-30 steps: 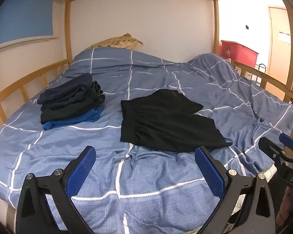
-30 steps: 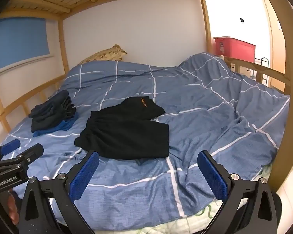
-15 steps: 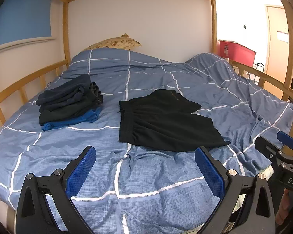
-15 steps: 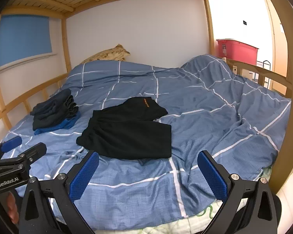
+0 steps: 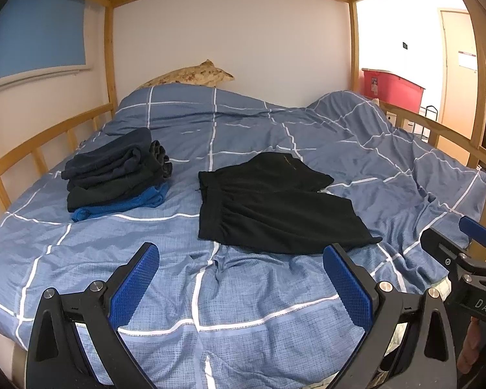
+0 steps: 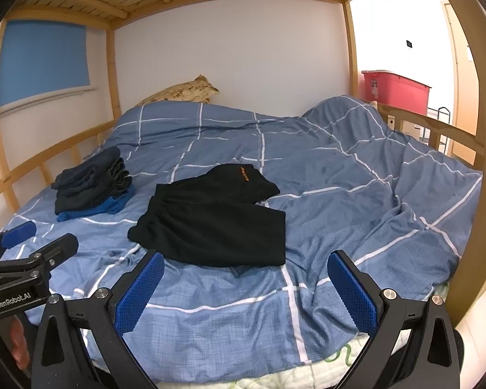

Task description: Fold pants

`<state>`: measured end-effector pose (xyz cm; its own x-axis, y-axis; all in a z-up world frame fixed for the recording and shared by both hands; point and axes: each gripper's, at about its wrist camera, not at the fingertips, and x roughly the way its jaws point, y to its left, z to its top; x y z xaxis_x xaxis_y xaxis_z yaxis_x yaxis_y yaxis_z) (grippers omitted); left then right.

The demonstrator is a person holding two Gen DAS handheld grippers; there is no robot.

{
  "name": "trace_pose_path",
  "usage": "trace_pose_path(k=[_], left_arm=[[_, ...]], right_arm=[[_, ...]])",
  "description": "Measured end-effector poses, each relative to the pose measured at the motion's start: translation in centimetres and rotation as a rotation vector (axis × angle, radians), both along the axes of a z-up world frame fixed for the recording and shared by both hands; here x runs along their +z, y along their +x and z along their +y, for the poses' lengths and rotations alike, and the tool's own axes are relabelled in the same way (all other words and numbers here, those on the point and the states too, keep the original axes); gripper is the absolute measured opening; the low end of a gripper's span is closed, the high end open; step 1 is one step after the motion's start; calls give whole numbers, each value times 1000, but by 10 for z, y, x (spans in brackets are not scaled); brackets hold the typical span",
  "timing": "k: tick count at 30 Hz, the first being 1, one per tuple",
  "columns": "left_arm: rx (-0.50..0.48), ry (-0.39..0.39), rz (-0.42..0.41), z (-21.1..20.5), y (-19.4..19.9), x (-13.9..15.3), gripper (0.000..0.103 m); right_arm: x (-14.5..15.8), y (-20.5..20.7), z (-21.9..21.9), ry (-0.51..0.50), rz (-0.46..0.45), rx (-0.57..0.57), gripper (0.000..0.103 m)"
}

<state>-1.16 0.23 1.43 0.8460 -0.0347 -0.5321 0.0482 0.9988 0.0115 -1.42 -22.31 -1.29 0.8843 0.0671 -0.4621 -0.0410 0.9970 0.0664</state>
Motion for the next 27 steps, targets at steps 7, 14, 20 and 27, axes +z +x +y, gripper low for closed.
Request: trace_pose_path(k=[7,14,20,27], left_arm=[[1,14,-8,0,-1,1,103],[4,16,-14,-1,-3,0,103],[3,19,-21,-3,-4,-1,103],[4,22,-22,-3,-4,-1,103]], right_arm=[[0,0,0,-1,1,0,102],[0,0,1,-1,0,0,102],[0,0,1,0,0,1,102],[-1,0,1,-1,0,1,102]])
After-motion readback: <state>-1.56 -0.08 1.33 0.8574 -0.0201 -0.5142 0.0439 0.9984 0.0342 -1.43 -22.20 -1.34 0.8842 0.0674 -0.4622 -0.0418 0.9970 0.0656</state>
